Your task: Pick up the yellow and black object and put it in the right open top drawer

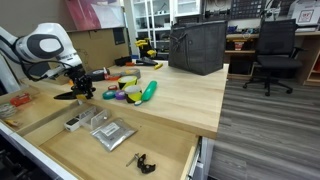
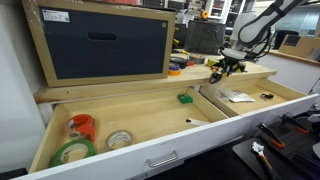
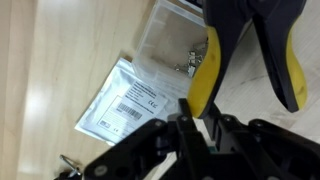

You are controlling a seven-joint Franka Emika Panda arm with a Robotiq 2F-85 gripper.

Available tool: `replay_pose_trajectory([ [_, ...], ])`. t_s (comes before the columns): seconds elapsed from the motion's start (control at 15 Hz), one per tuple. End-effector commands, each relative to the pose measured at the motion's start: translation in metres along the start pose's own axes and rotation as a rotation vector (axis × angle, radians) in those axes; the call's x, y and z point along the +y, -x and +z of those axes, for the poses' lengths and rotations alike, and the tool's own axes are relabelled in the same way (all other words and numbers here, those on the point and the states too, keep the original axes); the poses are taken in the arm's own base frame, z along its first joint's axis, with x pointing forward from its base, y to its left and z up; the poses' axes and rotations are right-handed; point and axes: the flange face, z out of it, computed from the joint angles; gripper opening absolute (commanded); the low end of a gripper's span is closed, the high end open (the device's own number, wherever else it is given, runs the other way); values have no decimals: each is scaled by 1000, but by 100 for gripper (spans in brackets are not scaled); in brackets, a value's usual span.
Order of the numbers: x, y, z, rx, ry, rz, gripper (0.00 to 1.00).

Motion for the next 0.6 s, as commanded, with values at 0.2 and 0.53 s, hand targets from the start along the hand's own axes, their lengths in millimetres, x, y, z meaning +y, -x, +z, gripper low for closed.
replay_pose_trajectory([
  [0.2, 27, 12, -33, -12, -21, -116, 5],
  [0.53, 66, 14, -21, -30, 46, -167, 5],
])
